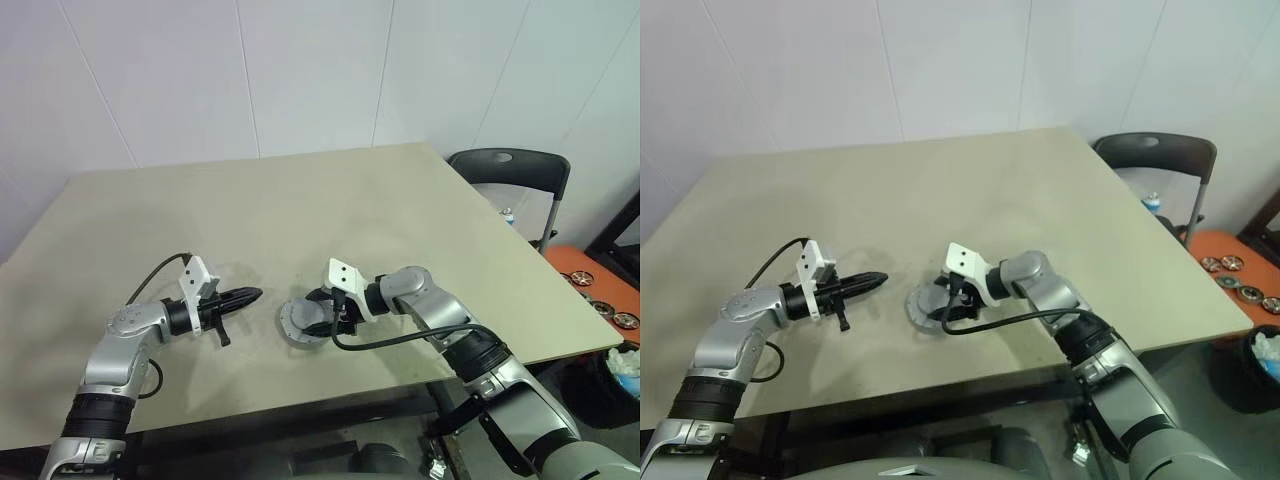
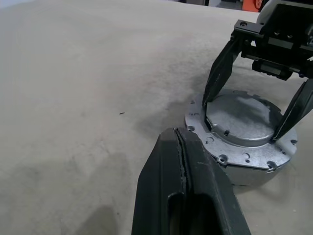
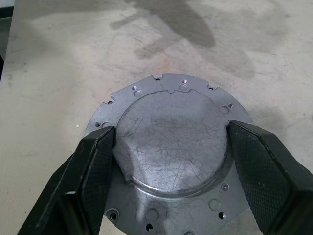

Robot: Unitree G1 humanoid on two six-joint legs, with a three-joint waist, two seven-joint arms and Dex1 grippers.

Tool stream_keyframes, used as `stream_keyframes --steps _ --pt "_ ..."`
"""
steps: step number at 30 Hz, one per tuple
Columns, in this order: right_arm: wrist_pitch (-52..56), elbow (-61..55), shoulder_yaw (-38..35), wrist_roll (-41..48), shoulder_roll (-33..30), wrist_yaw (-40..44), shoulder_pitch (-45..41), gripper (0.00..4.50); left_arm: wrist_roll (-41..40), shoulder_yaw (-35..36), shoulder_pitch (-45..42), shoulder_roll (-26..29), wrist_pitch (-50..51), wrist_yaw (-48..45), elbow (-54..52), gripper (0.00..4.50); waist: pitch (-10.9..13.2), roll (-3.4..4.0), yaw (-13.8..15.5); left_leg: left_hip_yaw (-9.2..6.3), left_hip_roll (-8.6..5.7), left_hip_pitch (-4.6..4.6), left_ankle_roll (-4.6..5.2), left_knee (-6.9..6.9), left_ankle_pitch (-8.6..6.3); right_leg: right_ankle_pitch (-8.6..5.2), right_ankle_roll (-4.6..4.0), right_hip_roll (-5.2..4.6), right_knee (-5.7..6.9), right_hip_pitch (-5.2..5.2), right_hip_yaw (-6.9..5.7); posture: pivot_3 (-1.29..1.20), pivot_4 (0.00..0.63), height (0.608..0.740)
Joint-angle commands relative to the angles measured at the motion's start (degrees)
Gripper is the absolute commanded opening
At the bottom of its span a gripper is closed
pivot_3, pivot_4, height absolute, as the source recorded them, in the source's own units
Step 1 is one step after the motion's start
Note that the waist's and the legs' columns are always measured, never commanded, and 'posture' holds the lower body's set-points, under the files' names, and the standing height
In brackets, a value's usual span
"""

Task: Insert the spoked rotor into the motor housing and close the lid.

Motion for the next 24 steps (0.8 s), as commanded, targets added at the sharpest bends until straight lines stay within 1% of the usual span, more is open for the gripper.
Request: stream_keyframes --steps 1,4,7,12,17,24 --pt "5.0 4.0 3.3 -4.2 -1.7 -0.8 2.5 3.25 -0.1 -0.5 -1.2 -0.2 -0.5 0.3 -1.5 0.00 0.0 0.03 0.0 -0.01 0.00 0.09 0.01 -0.01 -0.01 -0.04 0.04 0.00 -0.03 0.11 -0.01 0.00 0.000 0.740" --pt "5.1 5.5 3.5 -4.7 -0.9 -1.9 2.5 3.25 0.1 -1.0 -1.4 -0.5 -0.7 0.7 -1.1 0.00 0.0 0.02 -0.1 0.00 0.00 0.31 0.04 -0.07 -0.03 -0.08 0.09 -0.01 -0.09 0.33 -0.01 0.00 0.000 0.740" --pt "5.2 5.3 3.9 -4.8 -1.2 -1.3 2.3 3.25 0.3 -1.4 -1.7 -0.7 -0.7 0.9 -0.9 0.00 0.0 0.09 -0.1 -0.01 0.02 0.39 0.04 -0.10 -0.03 -0.09 0.10 0.00 -0.08 0.38 -0.01 0.00 0.000 0.740" --pt "6.9 4.9 3.0 -2.3 -1.3 1.3 2.6 3.25 0.6 -2.0 -2.0 -1.3 -0.8 1.4 -0.8 0.00 0.0 0.14 0.0 -0.01 0.03 0.41 0.04 -0.11 -0.03 -0.12 0.15 0.00 -0.09 0.41 -0.01 0.00 0.000 0.740" --pt "8.1 4.3 1.8 -1.3 -0.1 1.2 2.7 3.25 0.7 -2.1 -1.9 -1.6 -0.9 1.9 -0.7 0.00 0.0 0.14 0.0 -0.01 -0.02 0.39 0.14 -0.13 -0.09 -0.18 0.27 -0.05 -0.13 0.40 0.00 0.00 0.000 0.740" --pt "6.7 6.7 2.7 -4.1 0.3 -1.1 2.4 3.25 0.9 -2.9 -2.9 -2.5 -1.2 2.3 -0.6 0.00 0.0 0.16 -0.1 -0.01 0.00 0.41 0.13 -0.15 -0.10 -0.22 0.27 -0.04 -0.13 0.42 0.01 0.00 0.000 0.740"
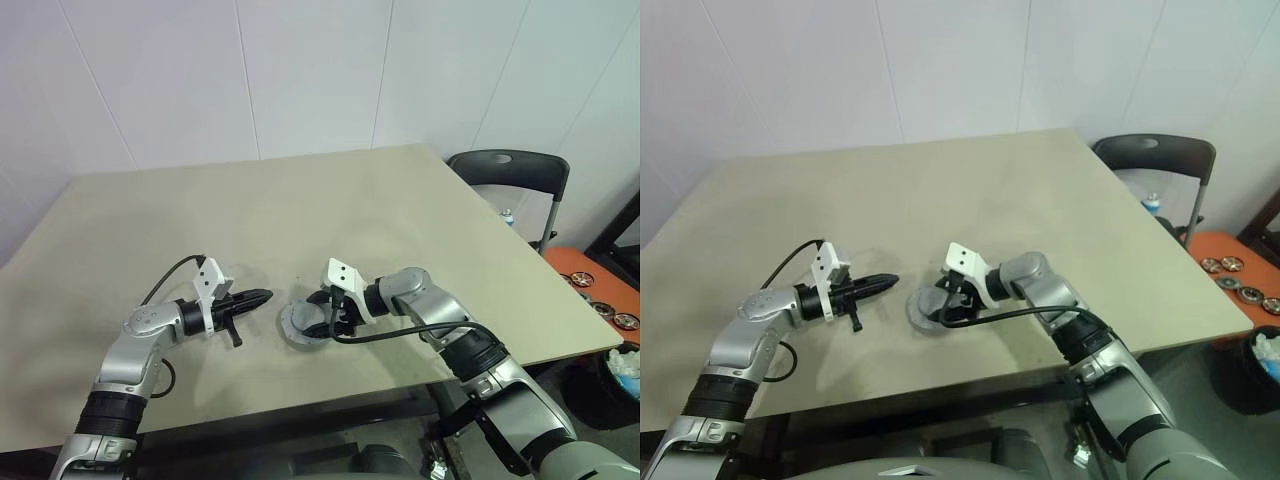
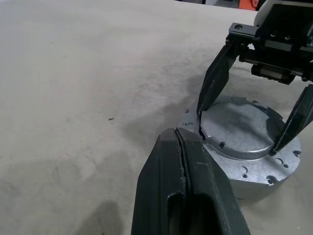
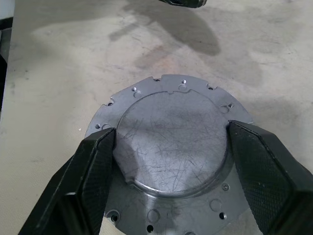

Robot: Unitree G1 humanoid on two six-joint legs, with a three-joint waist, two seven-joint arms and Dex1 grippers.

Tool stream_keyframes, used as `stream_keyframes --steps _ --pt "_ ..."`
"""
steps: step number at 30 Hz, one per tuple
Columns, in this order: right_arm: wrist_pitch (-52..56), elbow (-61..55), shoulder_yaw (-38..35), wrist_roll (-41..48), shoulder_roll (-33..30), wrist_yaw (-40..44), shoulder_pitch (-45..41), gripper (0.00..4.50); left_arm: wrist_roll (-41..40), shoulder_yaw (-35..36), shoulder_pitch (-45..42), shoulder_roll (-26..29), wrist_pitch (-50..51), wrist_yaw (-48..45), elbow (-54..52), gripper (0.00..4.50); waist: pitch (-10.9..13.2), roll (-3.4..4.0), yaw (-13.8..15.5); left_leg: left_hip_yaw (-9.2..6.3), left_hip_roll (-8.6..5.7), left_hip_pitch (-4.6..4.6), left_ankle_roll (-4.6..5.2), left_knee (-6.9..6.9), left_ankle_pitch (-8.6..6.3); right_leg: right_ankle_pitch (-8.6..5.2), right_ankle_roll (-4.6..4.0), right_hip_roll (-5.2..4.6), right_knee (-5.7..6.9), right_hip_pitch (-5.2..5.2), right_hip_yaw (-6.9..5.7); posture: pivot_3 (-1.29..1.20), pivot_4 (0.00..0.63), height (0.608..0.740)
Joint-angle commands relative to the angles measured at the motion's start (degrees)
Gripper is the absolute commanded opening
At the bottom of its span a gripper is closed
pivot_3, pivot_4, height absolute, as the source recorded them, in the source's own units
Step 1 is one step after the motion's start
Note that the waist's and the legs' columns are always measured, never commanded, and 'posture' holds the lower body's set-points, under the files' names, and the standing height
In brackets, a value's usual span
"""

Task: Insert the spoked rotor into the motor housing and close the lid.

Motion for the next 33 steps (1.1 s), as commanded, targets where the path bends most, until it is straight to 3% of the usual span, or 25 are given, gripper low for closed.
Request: stream_keyframes --steps 1,11,15,18,21,25,33 --pt "2.5 6.4 3.5 -4.2 -0.7 -1.5 2.4 3.25 -0.4 -1.1 -2.6 -1.2 -0.8 -0.6 -0.8 0.00 0.0 0.01 0.0 0.00 0.00 0.02 0.00 0.00 0.00 -0.01 -0.02 0.00 0.00 0.02 0.00 0.00 0.000 0.740" --pt "2.6 5.7 3.0 -4.2 -0.3 -2.7 2.9 3.25 1.8 -9.1 -7.8 -7.3 -0.6 -4.8 5.4 0.00 0.0 0.01 -0.1 0.00 0.05 0.18 0.00 0.01 0.00 -0.08 0.03 0.03 -0.02 0.22 -0.01 0.00 0.000 0.740" --pt "2.8 4.9 2.8 -4.1 -0.5 -3.0 3.2 3.25 8.1 -14.1 -8.1 -4.5 0.2 -5.0 8.1 0.00 -0.1 0.04 -0.1 0.00 0.06 0.19 0.00 0.01 0.00 -0.11 -0.02 0.03 -0.02 0.24 -0.01 0.00 0.000 0.740" --pt "2.8 4.7 2.3 -3.8 -0.3 -3.3 2.9 3.25 13.4 -19.2 -7.5 0.5 4.8 -6.6 9.2 0.00 -0.2 0.11 -0.1 -0.01 0.07 0.19 -0.15 -0.02 -0.08 -0.19 -0.05 0.03 -0.04 0.44 -0.01 0.00 0.000 0.740" --pt "2.6 4.6 1.2 -2.8 0.5 -3.9 2.8 3.25 14.5 -20.7 -7.3 2.5 6.4 -6.1 9.2 0.00 -0.4 0.40 -0.2 -0.02 0.07 0.27 -0.18 -0.13 -0.12 -0.38 0.10 0.01 -0.08 0.66 -0.01 0.00 0.000 0.740" --pt "3.6 4.5 -1.5 -0.7 1.4 -4.7 2.5 4.48 13.9 -20.1 -7.4 2.7 6.6 -4.9 8.5 0.00 -0.5 0.47 -0.1 -0.06 0.07 0.28 -0.17 -0.16 -0.13 -0.41 0.13 0.00 -0.10 0.67 -0.02 0.00 0.000 0.740" --pt "15.5 6.9 -12.5 8.6 -0.2 -2.7 0.5 4.48 12.4 -18.9 -7.5 1.4 5.3 -3.8 8.4 0.00 -0.5 0.37 0.1 -0.07 0.05 0.23 -0.16 -0.11 -0.12 -0.41 0.13 -0.04 -0.11 0.53 -0.05 0.00 0.000 0.740"
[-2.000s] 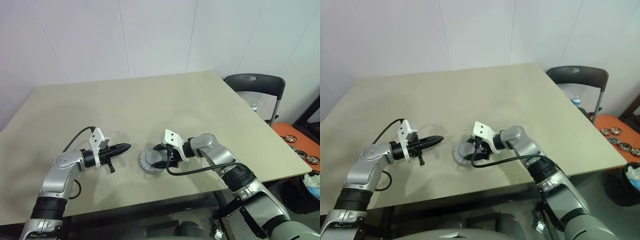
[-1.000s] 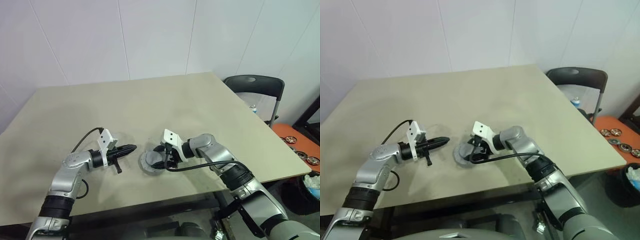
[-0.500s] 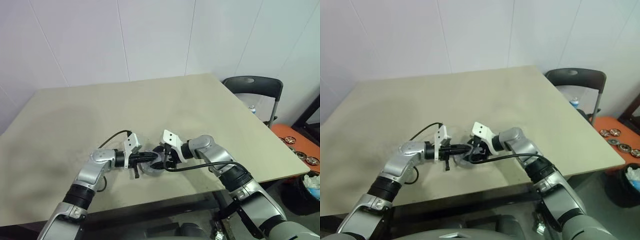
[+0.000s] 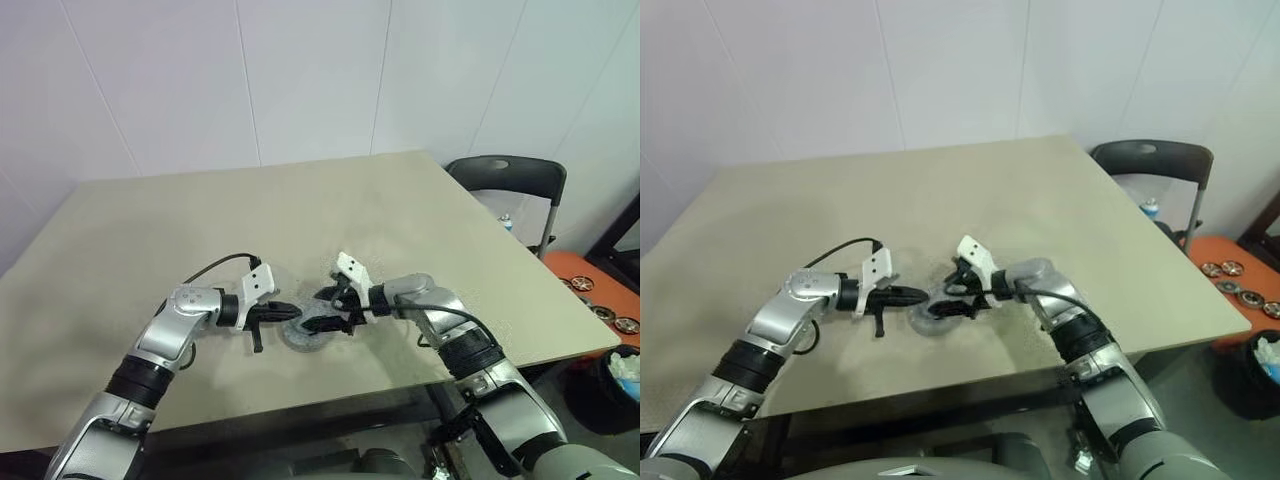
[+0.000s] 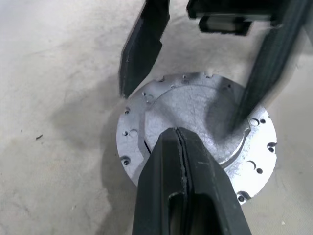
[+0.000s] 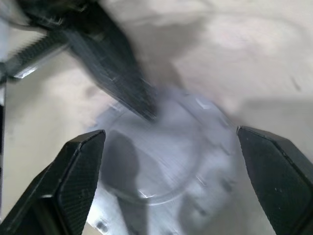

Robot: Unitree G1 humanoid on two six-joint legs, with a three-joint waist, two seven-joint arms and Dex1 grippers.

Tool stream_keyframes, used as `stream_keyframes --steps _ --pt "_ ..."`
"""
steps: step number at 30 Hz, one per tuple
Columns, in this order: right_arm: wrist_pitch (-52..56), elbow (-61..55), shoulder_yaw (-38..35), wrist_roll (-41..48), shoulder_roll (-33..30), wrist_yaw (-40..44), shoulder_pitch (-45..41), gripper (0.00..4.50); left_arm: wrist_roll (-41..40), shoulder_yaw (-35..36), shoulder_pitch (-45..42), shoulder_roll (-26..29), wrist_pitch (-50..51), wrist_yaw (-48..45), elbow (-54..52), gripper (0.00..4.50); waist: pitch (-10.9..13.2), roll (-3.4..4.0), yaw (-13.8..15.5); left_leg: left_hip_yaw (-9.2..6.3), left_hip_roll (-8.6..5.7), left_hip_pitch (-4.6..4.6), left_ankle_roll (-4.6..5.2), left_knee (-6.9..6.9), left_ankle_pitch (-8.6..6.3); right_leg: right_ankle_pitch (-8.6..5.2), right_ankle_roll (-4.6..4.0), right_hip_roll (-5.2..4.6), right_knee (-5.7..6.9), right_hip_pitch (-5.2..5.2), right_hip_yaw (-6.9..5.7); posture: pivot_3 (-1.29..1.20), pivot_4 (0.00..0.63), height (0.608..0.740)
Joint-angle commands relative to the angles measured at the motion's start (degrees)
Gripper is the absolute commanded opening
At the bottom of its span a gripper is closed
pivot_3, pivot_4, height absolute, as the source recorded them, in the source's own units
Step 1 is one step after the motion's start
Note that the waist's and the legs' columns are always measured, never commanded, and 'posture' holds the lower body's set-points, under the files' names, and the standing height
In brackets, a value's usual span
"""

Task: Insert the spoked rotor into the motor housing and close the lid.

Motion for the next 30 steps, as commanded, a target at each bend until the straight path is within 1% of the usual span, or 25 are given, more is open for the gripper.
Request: stream_keyframes --steps 1,5,7,9,11,13,15,18,21,24,27,28,29,30 --pt "5.9 1.9 -4.0 3.0 -3.4 1.5 0.1 4.48 3.5 -3.0 2.5 0.4 2.4 0.4 4.0 0.00 0.0 0.00 0.0 0.00 -0.04 0.00 0.04 0.02 0.02 0.01 0.02 -0.03 0.00 -0.13 0.00 0.00 0.000 0.740" --pt "12.9 0.4 -4.8 6.0 -6.9 3.8 2.8 4.48 3.6 -2.7 2.6 0.2 2.0 0.5 4.1 0.00 0.0 0.05 0.1 -0.01 -0.08 -0.15 0.25 -0.02 0.04 0.00 0.11 -0.08 -0.02 -0.33 -0.01 0.00 0.000 0.740" --pt "17.1 -1.6 -5.0 8.2 -6.8 3.9 4.0 4.48 3.6 -2.6 2.5 0.1 1.7 0.4 4.2 0.00 0.0 0.11 0.0 -0.01 -0.07 -0.18 0.30 -0.05 0.01 -0.03 0.16 -0.09 -0.05 -0.34 -0.01 0.00 0.000 0.740" --pt "21.4 -3.2 -5.9 10.5 -4.3 1.9 4.3 4.48 3.9 -2.8 1.9 0.0 1.3 0.2 5.0 0.00 0.0 0.06 0.0 -0.01 -0.07 -0.18 0.32 -0.06 -0.03 -0.09 0.24 -0.09 -0.06 -0.33 -0.01 0.00 0.000 0.740" --pt "23.4 -3.8 -6.5 11.4 -2.1 -0.2 4.1 4.48 4.1 -2.9 1.2 -0.1 0.9 0.0 5.8 0.00 0.0 0.01 -0.1 -0.01 -0.06 -0.17 0.23 -0.09 -0.11 -0.11 0.27 -0.09 -0.08 -0.33 -0.01 0.00 0.000 0.740" --pt "25.5 -3.3 -8.1 12.3 2.4 -3.5 2.8 4.48 4.4 -3.1 0.0 -0.2 0.4 -0.3 6.9 0.00 0.0 -0.07 -0.5 0.00 -0.04 -0.17 0.18 -0.10 -0.14 -0.11 0.28 -0.07 -0.08 -0.32 0.00 0.00 0.000 0.740" --pt "26.4 -2.2 -9.1 12.3 6.1 -6.4 1.4 4.48 4.6 -3.2 -1.2 -0.1 0.1 -0.8 7.6 0.00 0.0 -0.11 -0.8 0.01 0.01 -0.17 0.16 -0.13 -0.15 -0.11 0.28 -0.01 -0.06 -0.31 0.01 0.00 0.000 0.740" --pt "26.2 1.3 -10.3 11.5 9.5 -9.3 -1.3 4.48 5.0 -2.9 -2.9 1.0 -0.1 -1.8 8.1 0.00 0.1 -0.11 -1.5 0.01 0.05 -0.17 0.18 -0.15 -0.13 -0.02 0.42 0.03 0.02 -0.51 0.01 0.00 0.000 0.740" --pt "26.0 4.2 -10.6 11.3 10.9 -10.2 -3.7 4.48 5.8 -2.2 -4.9 2.4 -1.0 -2.4 9.9 0.00 0.1 -0.15 -2.3 0.02 0.06 -0.17 0.18 -0.15 -0.12 0.00 0.42 0.06 0.09 -0.56 0.04 0.00 0.000 0.740" --pt "27.4 4.7 -9.6 12.1 11.6 -9.0 -5.0 4.48 6.5 -1.7 -6.5 3.4 -1.8 -2.8 11.9 0.00 0.2 -0.03 -3.0 -0.01 0.07 -0.21 0.19 -0.15 -0.11 0.00 0.42 0.12 0.18 -0.67 0.05 0.00 0.000 0.740" --pt "28.3 4.6 -9.0 12.8 12.3 -8.2 -5.5 3.88 6.9 -1.6 -7.1 3.5 -2.7 -3.0 13.1 0.00 0.3 0.11 -3.1 -0.03 0.05 -0.44 0.29 -0.16 -0.06 0.02 0.38 0.10 0.16 -0.89 0.05 0.00 0.000 0.740" --pt "28.4 4.4 -9.1 13.1 12.5 -8.1 -5.4 3.62 7.0 -1.5 -7.1 3.5 -2.8 -3.0 13.1 0.00 0.3 0.10 -3.2 -0.03 0.00 -0.53 0.28 -0.16 -0.06 0.03 0.36 0.06 0.15 -0.98 0.05 0.00 0.000 0.740" --pt "28.7 4.4 -9.5 13.4 12.8 -8.1 -5.4 3.35 7.0 -1.4 -7.0 3.4 -2.9 -3.0 13.0 0.00 0.3 0.11 -3.3 -0.02 -0.01 -0.66 0.26 -0.15 -0.07 0.16 0.14 0.05 0.12 -1.10 0.07 0.00 0.000 0.740" --pt "29.0 4.4 -10.0 13.7 12.9 -8.3 -5.5 3.16 7.0 -1.2 -6.9 3.3 -3.0 -3.0 13.0 0.00 0.3 0.11 -3.3 -0.02 -0.04 -0.74 0.25 -0.15 -0.07 0.17 0.13 0.02 0.12 -1.17 0.08 0.00 0.000 0.740"
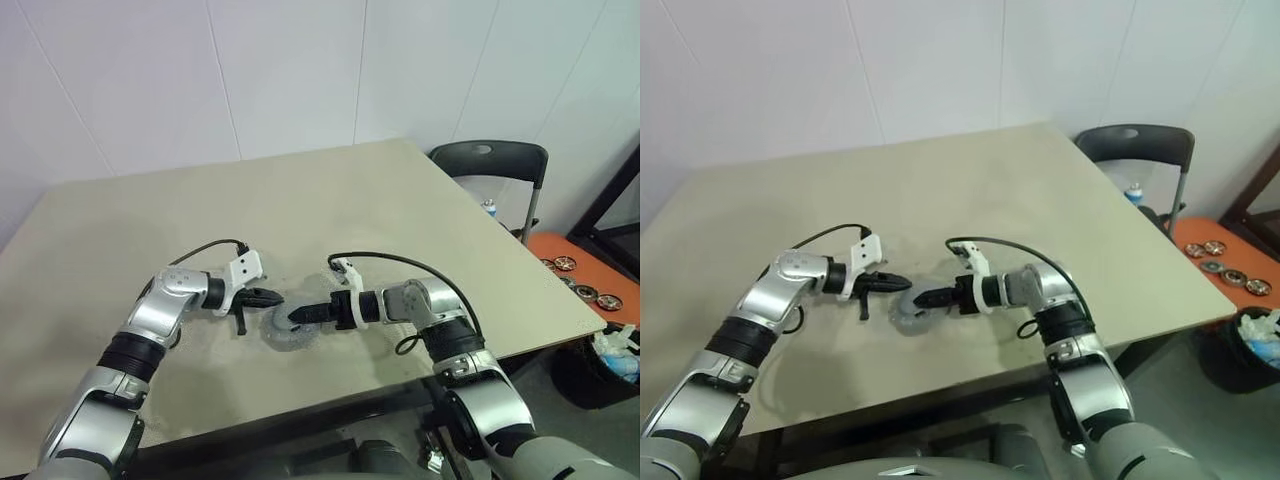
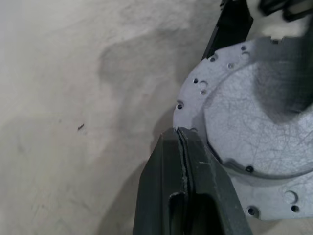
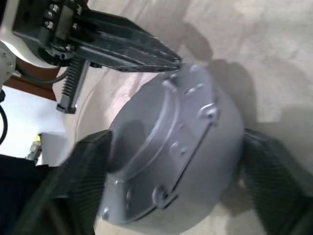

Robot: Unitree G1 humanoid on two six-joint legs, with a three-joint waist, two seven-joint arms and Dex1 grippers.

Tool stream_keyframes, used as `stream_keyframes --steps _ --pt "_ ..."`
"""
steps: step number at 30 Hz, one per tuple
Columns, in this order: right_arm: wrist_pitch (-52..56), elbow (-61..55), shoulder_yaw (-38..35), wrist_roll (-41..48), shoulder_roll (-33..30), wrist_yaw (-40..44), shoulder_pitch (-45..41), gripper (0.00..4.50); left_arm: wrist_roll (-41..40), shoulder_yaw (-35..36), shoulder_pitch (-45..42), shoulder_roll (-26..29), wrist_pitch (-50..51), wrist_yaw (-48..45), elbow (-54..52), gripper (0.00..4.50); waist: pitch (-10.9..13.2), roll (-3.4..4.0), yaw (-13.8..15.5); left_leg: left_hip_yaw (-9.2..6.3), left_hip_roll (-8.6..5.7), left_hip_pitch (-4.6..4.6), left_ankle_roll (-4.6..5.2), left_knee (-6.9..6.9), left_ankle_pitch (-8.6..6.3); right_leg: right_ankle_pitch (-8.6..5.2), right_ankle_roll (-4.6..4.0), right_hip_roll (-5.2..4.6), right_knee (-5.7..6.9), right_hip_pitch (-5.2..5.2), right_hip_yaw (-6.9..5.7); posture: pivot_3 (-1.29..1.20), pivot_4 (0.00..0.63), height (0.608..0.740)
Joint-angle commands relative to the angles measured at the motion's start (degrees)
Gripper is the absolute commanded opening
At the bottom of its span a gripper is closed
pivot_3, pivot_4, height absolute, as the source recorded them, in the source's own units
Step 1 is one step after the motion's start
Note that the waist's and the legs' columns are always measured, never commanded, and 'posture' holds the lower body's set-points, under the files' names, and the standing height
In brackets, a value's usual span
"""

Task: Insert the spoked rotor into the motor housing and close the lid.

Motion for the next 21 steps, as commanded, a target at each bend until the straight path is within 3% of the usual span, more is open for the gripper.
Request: stream_keyframes --steps 1,5,14,21 --pt "0.9 -1.0 0.9 2.7 2.6 1.1 -1.3 2.95 3.1 -1.3 0.9 0.0 0.7 1.5 2.7 0.00 0.0 0.04 -0.2 0.00 -0.02 -0.07 0.00 0.02 0.00 0.01 -0.01 -0.02 0.02 -0.08 0.00 0.00 0.000 0.740" --pt "0.6 -1.0 1.5 2.7 1.9 1.1 -1.2 1.90 3.6 -0.5 1.4 -0.9 0.0 2.7 2.8 0.00 0.0 -0.05 0.1 -0.02 0.01 -0.52 -0.07 0.02 0.00 0.07 -0.09 0.04 0.16 -0.70 0.03 0.00 0.000 0.740" --pt "-2.2 3.0 -2.8 3.3 2.5 -0.9 -3.1 1.85 -1.2 8.8 -0.7 -6.9 -4.3 12.0 5.7 0.00 0.1 -0.04 0.3 -0.01 -0.09 -0.66 -0.09 0.05 -0.04 0.10 -0.13 -0.05 0.12 -0.76 0.03 0.00 0.000 0.740" --pt "-8.9 7.9 -16.3 8.5 4.1 -6.6 -6.0 1.85 -10.1 20.4 3.0 -8.2 2.7 16.9 4.3 0.00 0.2 -0.10 0.0 0.01 -0.14 -1.29 -0.13 0.29 0.00 0.25 -0.32 -0.06 0.21 -1.33 0.04 0.00 0.000 0.740"
